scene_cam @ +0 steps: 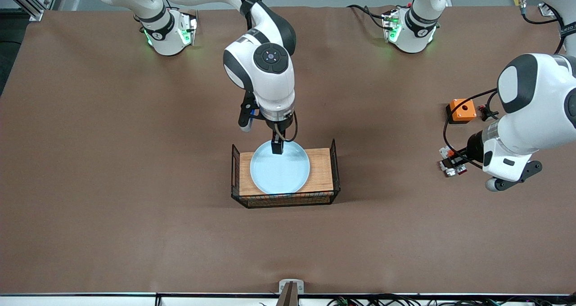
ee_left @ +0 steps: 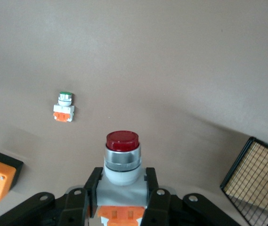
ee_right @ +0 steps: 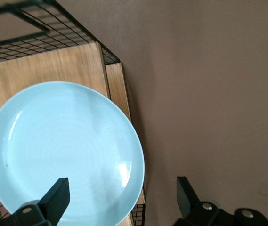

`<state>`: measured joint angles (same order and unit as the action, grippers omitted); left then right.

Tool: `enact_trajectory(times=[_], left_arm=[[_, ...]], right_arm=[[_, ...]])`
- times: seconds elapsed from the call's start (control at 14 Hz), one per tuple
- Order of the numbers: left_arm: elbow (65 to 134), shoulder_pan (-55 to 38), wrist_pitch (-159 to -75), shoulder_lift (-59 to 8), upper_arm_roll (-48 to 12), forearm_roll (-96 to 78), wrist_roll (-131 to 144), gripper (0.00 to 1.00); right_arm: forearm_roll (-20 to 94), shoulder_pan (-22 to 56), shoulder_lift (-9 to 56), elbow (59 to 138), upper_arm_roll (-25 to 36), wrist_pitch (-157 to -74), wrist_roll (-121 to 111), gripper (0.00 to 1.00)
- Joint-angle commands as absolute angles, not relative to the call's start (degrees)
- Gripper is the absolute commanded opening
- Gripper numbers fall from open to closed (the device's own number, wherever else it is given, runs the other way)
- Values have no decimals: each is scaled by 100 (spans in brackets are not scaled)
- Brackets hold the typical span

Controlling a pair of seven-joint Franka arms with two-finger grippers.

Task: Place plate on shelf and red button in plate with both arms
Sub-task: 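Lower the blue plate into the basket with the right gripper, then release the plate with the right gripper while the left gripper carries the button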

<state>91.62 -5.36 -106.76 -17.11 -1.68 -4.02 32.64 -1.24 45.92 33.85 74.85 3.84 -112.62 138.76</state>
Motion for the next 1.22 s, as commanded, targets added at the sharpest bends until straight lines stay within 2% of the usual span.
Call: enact_trajectory(times=[0.0,0.36,0.86,1.15], left_arm=[[9097,-563,-10600,-1635,-429,-448,3900,33],[8466,-693,-10301,-1696,-1115,-413,5683,33],[7683,-1756,-10301,-2275,-1134,-448,8275,33],[7138,-2310,-10581,-2785,-1108,-466,9682,33]], right_arm=[[-106,4412,3481,7006,308,-10681,13056,100],[298,4044,3376,6592,308,-9802,11342,100],[570,2745,2410,6741,351,-8404,7423,100],[580,1962,1873,7214,369,-8288,5384,100]])
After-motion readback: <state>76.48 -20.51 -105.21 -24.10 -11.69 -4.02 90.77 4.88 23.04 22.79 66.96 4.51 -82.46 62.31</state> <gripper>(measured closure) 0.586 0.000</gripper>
